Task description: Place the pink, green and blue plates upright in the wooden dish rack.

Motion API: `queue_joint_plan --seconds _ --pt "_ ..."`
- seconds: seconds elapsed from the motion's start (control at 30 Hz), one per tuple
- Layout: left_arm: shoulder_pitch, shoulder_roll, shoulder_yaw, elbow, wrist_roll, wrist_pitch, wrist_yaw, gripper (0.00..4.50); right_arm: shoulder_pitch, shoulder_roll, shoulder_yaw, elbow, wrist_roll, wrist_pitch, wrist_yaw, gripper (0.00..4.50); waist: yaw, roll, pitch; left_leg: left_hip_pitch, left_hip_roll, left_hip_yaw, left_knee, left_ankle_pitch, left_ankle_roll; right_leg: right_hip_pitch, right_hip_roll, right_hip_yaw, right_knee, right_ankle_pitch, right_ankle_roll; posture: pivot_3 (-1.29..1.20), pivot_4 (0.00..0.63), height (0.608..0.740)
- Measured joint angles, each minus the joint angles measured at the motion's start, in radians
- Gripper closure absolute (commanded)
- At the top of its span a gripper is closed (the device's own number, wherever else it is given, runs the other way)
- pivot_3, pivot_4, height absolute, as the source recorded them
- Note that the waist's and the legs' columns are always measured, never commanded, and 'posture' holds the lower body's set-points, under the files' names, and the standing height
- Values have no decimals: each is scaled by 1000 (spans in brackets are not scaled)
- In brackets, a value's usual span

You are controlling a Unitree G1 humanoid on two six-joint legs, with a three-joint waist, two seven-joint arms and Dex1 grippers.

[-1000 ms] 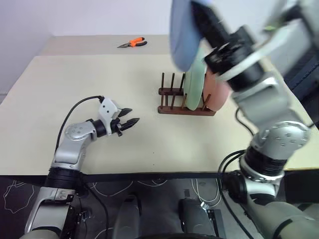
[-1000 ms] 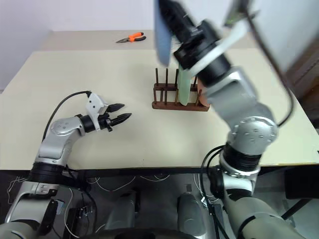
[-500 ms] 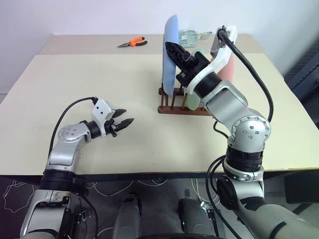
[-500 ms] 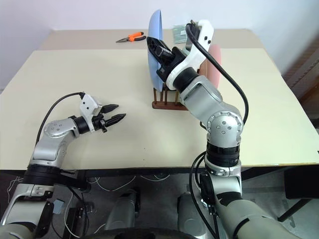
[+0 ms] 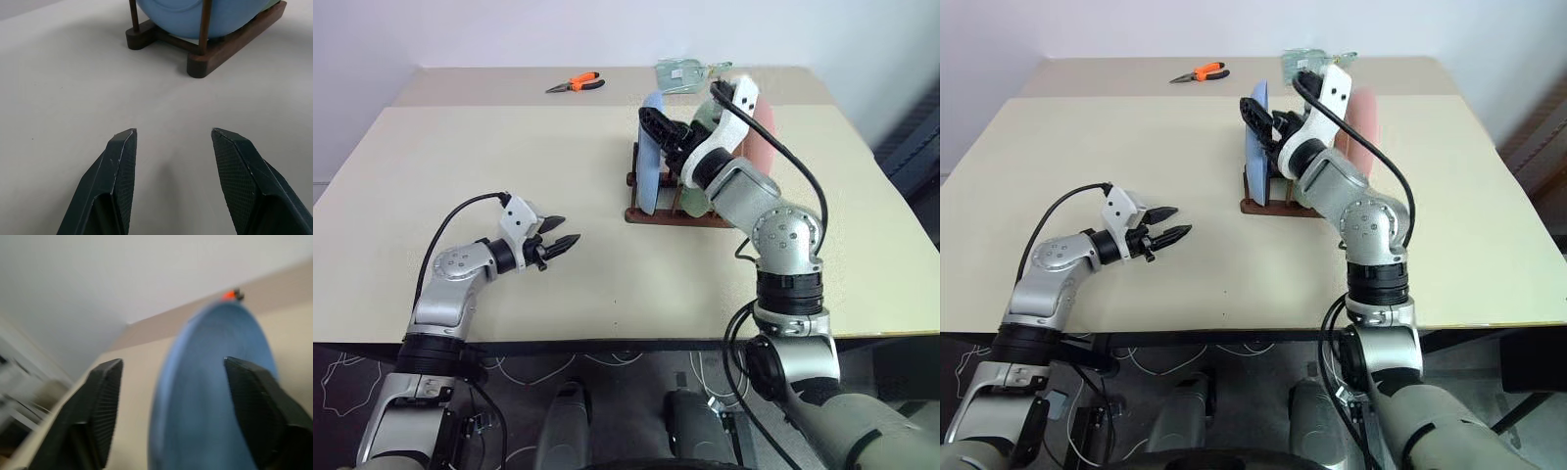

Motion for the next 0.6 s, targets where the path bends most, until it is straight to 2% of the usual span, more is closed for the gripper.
queue_joint_plan --seconds 0.17,0.27,0.4,0.47,0.53,0.6 --pt "6 -8 -5 -19 0 6 3 2050 -13 -135 56 -163 -59 31 142 1244 2 0 0 -1 0 0 0 0 0 -1 0 0 0 0 0 0 150 740" --pt "14 -8 -6 -20 0 19 10 2050 -7 -215 2 -295 -3 71 209 1244 2 0 0 -1 0 0 0 0 0 -1 0 0 -1 0 0 0 150 740" --pt "29 -8 -13 -29 2 19 10 2050 100 -310 -171 -406 134 95 245 52 6 -1 0 -1 0 0 0 0 0 1 0 0 -3 0 -1 0 150 740" --pt "38 -2 -16 -31 3 20 5 2050 223 -408 -278 -432 148 100 269 52 12 -2 -1 0 0 0 0 -1 0 2 0 1 -4 0 -1 0 150 740" --pt "39 6 -16 -28 4 20 -4 2050 379 -522 -356 -436 96 103 304 52 17 -2 0 0 0 1 0 -1 0 1 0 2 -4 0 -1 0 150 740" --pt "34 7 -22 -26 5 21 -10 2050 457 -580 -371 -444 51 98 344 676 12 -1 0 0 0 2 0 -1 0 -1 0 3 -3 0 -1 0 150 740"
